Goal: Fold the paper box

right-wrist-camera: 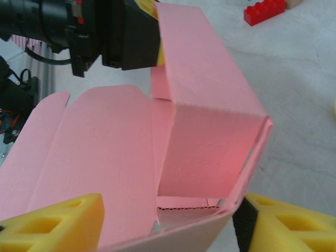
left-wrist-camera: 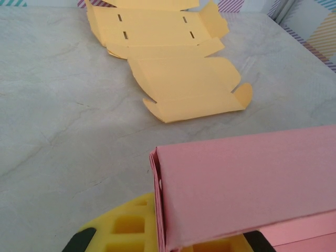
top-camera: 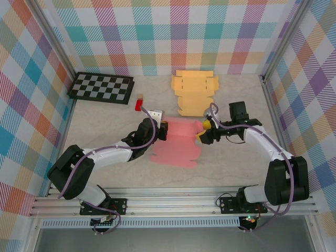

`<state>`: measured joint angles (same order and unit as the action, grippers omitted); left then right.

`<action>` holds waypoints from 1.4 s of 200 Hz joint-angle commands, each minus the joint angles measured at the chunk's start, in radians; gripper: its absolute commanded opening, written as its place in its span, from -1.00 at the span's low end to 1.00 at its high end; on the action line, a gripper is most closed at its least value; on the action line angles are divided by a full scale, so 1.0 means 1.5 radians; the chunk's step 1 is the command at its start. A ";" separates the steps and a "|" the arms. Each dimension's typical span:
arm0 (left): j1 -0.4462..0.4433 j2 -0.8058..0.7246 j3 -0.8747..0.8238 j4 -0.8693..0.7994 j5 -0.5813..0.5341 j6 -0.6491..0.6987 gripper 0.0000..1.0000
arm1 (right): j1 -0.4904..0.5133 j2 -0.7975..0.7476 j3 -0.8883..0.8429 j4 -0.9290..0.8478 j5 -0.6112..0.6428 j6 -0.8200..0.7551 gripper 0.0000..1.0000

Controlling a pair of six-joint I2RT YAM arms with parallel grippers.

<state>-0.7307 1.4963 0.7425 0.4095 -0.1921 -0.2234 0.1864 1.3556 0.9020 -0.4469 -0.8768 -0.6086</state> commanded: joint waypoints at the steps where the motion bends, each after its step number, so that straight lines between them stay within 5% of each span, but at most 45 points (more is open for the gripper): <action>1: 0.005 -0.006 0.014 0.025 0.004 -0.009 -1.00 | 0.007 -0.033 0.035 -0.043 -0.078 -0.021 0.45; 38: 0.013 -0.005 0.008 0.018 -0.002 0.006 -1.00 | -0.022 -0.081 0.062 -0.071 0.000 -0.041 0.51; 90: 0.025 -0.030 -0.004 0.025 0.004 0.019 -1.00 | -0.044 -0.071 0.029 -0.025 0.221 -0.076 0.52; 175: 0.037 -0.054 -0.011 0.002 0.002 0.042 -1.00 | -0.105 -0.100 -0.024 0.031 0.176 -0.047 0.53; 217: 0.041 -0.065 -0.016 0.001 -0.004 0.047 -1.00 | -0.133 -0.129 -0.055 0.107 0.356 -0.005 0.53; 280: 0.044 -0.069 -0.012 0.006 0.013 0.042 -1.00 | -0.096 -0.099 -0.038 0.044 0.186 -0.043 0.52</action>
<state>-0.6769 1.4273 0.7238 0.4103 -0.1921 -0.1631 -0.0029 1.1770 0.8280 -0.3370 -0.4767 -0.6399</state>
